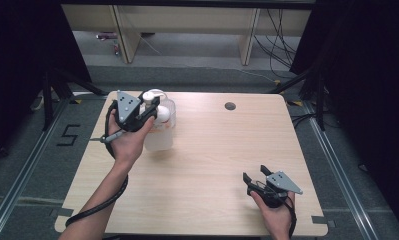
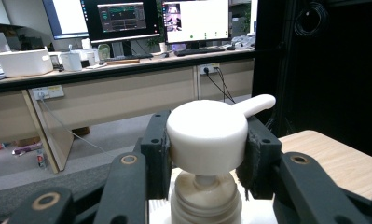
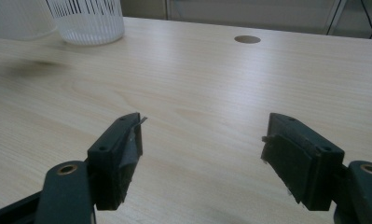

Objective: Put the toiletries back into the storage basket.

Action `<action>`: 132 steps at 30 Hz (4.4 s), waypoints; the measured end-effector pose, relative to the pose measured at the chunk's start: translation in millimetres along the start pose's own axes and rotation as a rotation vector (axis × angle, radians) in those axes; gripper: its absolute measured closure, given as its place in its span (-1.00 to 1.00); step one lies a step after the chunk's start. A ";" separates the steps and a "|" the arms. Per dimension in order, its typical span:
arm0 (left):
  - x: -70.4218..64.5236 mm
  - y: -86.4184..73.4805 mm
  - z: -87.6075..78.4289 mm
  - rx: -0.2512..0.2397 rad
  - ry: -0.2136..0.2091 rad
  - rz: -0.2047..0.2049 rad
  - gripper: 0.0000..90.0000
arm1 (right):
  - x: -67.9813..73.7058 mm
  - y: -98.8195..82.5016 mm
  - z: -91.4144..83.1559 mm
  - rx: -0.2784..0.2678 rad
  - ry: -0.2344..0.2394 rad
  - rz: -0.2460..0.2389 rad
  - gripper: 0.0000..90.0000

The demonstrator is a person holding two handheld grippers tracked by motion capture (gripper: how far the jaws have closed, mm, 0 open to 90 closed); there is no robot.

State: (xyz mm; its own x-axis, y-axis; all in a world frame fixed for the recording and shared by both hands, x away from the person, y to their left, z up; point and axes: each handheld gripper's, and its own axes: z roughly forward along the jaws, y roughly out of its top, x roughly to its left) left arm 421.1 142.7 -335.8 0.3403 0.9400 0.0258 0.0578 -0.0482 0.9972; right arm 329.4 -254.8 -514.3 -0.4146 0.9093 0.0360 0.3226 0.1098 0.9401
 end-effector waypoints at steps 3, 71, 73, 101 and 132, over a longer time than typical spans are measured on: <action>1.8 0.4 1.7 0.000 0.003 -0.006 0.31 | -0.5 0.1 0.2 -0.001 -0.002 -0.007 -0.37; 26.3 29.7 26.5 -0.014 0.038 0.002 0.31 | -1.0 0.3 0.1 0.007 -0.010 -0.024 -0.37; 26.7 30.2 27.3 -0.016 0.038 0.002 0.31 | -1.0 0.3 0.1 0.008 -0.009 -0.024 -0.38; 30.5 41.6 32.4 -0.048 0.048 0.006 0.31 | -0.6 1.0 -0.5 0.031 -0.011 -0.025 -0.38; 36.0 53.4 45.4 -0.078 0.040 0.027 0.31 | 0.3 1.0 0.4 0.029 0.003 -0.010 -0.38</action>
State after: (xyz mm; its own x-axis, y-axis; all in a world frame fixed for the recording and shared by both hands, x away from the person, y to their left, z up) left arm 479.1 158.7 -284.8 0.3027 0.9515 0.0541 -0.0243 -0.0490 0.9985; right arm 330.0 -254.3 -513.5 -0.4205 0.9069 0.0278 0.3431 0.1306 0.9302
